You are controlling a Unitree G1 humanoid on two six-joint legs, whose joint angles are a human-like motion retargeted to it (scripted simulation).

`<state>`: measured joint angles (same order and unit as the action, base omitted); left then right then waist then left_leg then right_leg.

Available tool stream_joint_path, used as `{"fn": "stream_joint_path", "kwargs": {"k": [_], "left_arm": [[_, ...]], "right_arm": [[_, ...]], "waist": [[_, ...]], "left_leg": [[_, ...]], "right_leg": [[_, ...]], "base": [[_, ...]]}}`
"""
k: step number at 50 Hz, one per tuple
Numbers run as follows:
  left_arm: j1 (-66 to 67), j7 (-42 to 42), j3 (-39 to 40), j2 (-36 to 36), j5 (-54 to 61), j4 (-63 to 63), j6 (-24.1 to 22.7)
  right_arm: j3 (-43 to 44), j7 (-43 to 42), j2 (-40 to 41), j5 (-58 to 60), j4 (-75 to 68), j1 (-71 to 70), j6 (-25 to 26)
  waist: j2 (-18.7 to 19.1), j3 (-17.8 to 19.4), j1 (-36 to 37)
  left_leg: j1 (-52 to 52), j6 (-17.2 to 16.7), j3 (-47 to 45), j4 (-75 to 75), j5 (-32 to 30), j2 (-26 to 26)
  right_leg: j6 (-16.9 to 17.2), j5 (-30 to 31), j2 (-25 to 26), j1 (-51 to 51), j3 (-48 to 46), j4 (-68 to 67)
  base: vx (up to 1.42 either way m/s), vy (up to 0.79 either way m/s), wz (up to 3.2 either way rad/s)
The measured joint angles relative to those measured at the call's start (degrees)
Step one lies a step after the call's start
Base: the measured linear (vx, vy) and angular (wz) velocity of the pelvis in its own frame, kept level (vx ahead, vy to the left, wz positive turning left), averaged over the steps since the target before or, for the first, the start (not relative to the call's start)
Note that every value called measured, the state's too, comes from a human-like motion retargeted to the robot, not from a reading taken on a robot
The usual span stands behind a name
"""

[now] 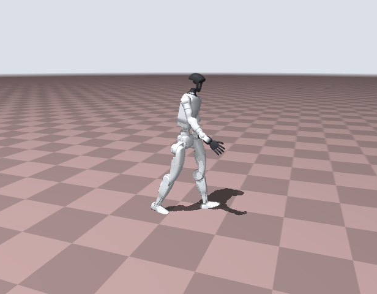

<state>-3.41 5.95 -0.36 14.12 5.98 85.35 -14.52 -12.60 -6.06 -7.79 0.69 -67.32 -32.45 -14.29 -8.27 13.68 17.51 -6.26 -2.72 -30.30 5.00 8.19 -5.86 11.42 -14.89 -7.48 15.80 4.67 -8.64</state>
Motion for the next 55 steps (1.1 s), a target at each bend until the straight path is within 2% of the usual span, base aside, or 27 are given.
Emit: {"fn": "stream_joint_path", "kwargs": {"k": [5,10,12,15,19,22,25,28,30,33,35,40,43,45,47,50,53,55], "left_arm": [[-5.17,0.45,-7.05,1.46,-6.81,4.52,0.32],[-14.17,-0.08,-14.82,2.72,-13.00,5.60,2.63],[-18.67,-1.40,-15.57,3.17,-14.68,4.81,3.83],[-25.50,-3.71,-14.61,3.55,-15.67,2.47,5.11],[-33.20,-5.63,-12.39,3.51,-13.47,-2.61,4.98],[-37.43,-6.24,-11.30,3.50,-10.74,-6.81,4.29],[-40.12,-7.10,-10.68,3.57,-7.28,-10.58,3.48],[-41.38,-8.38,-10.33,3.70,-3.75,-12.97,2.94],[-41.58,-8.29,-10.27,3.82,-3.04,-13.41,2.85],[-40.07,-6.24,-10.83,3.53,-4.02,-12.10,2.76],[-38.05,-4.23,-11.53,3.01,-5.58,-10.24,2.77],[-30.17,0.22,-12.26,0.28,-15.49,-2.48,4.00],[-23.16,2.56,-11.68,-1.54,-23.15,2.31,6.55],[-18.04,4.72,-11.46,-2.59,-24.50,4.54,7.64],[-12.90,6.45,-11.72,-3.38,-23.54,5.65,7.43],[-6.11,7.44,-11.92,-3.96,-21.38,6.18,5.96],[-0.78,7.79,-11.68,-3.79,-19.27,5.60,4.16],[2.15,7.37,-11.12,-3.53,-17.77,4.91,3.46]], "right_arm": [[-0.20,1.98,0.48,-0.81,-2.62,8.72,-0.57],[1.73,3.19,-1.39,0.26,-6.61,19.36,1.72],[3.10,3.63,-2.46,0.77,-8.57,23.11,2.78],[5.51,4.83,-4.15,1.06,-11.71,28.07,3.76],[8.48,7.45,-6.08,0.21,-15.46,33.41,4.29],[10.15,9.56,-6.81,-0.74,-17.34,36.49,4.76],[11.70,11.09,-6.86,-1.59,-18.32,38.64,5.61],[14.14,12.30,-6.35,-0.75,-19.00,39.44,7.34],[16.17,13.62,-5.85,0.44,-19.67,39.24,8.37],[19.17,16.05,-5.50,1.31,-20.98,38.48,8.82],[20.64,17.33,-5.72,1.40,-21.93,37.70,8.77],[20.38,18.40,-7.70,0.27,-24.08,33.86,8.25],[16.76,17.12,-8.32,-2.66,-23.63,31.28,8.83],[14.94,15.04,-8.49,-3.53,-22.89,29.09,9.23],[14.02,12.25,-8.45,-4.26,-21.54,26.60,8.64],[12.95,8.21,-8.08,-5.62,-18.88,22.04,6.90],[11.10,5.21,-7.30,-7.23,-15.97,16.30,4.91],[9.47,3.54,-6.77,-8.29,-13.88,12.16,3.90]], "waist": [[1.07,-3.44,-2.90],[1.24,-6.90,-6.13],[1.50,-7.38,-7.78],[2.65,-7.30,-11.14],[4.51,-6.27,-16.46],[5.15,-5.28,-19.85],[4.80,-4.10,-22.54],[3.59,-2.08,-24.73],[3.23,-0.92,-25.57],[4.15,-0.71,-26.58],[4.83,-1.28,-27.15],[5.13,-2.55,-27.25],[3.83,-2.25,-24.89],[2.75,-2.66,-23.10],[2.44,-4.83,-21.50],[1.62,-7.20,-17.84],[-0.07,-7.43,-12.51],[-1.14,-6.74,-8.77]], "left_leg": [[5.89,0.12,-0.47,0.00,-3.27,-1.32],[8.45,1.19,2.26,-0.73,0.67,-0.01],[9.25,0.90,3.39,-1.68,2.73,0.76],[10.97,-0.19,5.90,-2.41,5.02,1.56],[13.97,-1.76,10.05,-2.50,7.30,2.33],[16.53,-2.54,12.65,-2.61,8.95,3.28],[19.48,-2.87,14.76,-3.06,10.72,4.97],[23.64,-2.76,16.62,-3.78,12.87,6.95],[26.29,-2.71,17.15,-4.19,14.25,7.42],[28.81,-2.14,17.49,-4.98,15.44,6.60],[30.02,-1.24,17.91,-5.87,15.54,5.98],[32.99,2.03,20.00,-11.49,11.14,6.43],[32.37,2.17,18.51,-22.69,5.51,6.59],[27.08,2.75,16.95,-36.93,3.37,5.97],[17.56,4.10,15.79,-52.68,4.13,4.16],[6.52,6.69,13.58,-66.36,9.83,2.54],[1.18,8.45,9.48,-66.50,16.72,2.23],[-0.21,8.44,6.31,-60.88,18.57,2.37]], "right_leg": [[-1.39,7.51,2.25,-4.18,0.47,-18.96],[-3.18,17.78,0.19,-19.49,-4.68,-47.15],[-4.94,17.03,-1.23,-24.86,-6.94,-53.53],[-7.24,11.70,-1.60,-30.47,-9.96,-55.90],[-7.96,5.89,-1.10,-33.98,-14.18,-46.85],[-7.16,5.63,-1.01,-34.64,-16.95,-33.73],[-5.14,11.03,-0.65,-33.08,-18.33,-14.90],[-1.59,20.32,-0.56,-29.81,-18.43,4.72],[0.93,23.82,-0.15,-28.85,-18.31,13.45],[3.39,20.49,0.48,-31.32,-18.11,13.64],[3.58,20.24,0.99,-31.27,-18.35,13.64],[2.87,24.56,-0.22,-25.34,-18.79,13.64],[2.01,22.41,-0.77,-19.18,-16.39,13.64],[1.77,19.82,-1.48,-16.53,-14.42,12.50],[1.85,17.18,-1.64,-17.13,-12.97,10.10],[2.85,14.20,-1.63,-17.81,-10.47,7.36],[3.53,11.79,-1.88,-16.84,-6.97,5.74],[3.53,10.36,-2.17,-15.45,-4.54,5.20]], "base": [[0.68,0.33,-0.04],[0.57,0.32,0.29],[0.52,0.28,0.55],[0.50,0.23,0.85],[0.50,0.16,1.04],[0.53,0.10,0.87],[0.56,0.04,0.67],[0.62,-0.02,0.50],[0.64,-0.05,0.24],[0.66,-0.08,0.15],[0.70,-0.14,0.17],[0.78,-0.15,0.01],[0.82,-0.22,-0.58],[0.74,-0.20,-0.62],[0.64,-0.14,-0.43],[0.61,-0.09,-0.64],[0.59,-0.04,-1.06],[0.57,0.01,-1.22]]}}
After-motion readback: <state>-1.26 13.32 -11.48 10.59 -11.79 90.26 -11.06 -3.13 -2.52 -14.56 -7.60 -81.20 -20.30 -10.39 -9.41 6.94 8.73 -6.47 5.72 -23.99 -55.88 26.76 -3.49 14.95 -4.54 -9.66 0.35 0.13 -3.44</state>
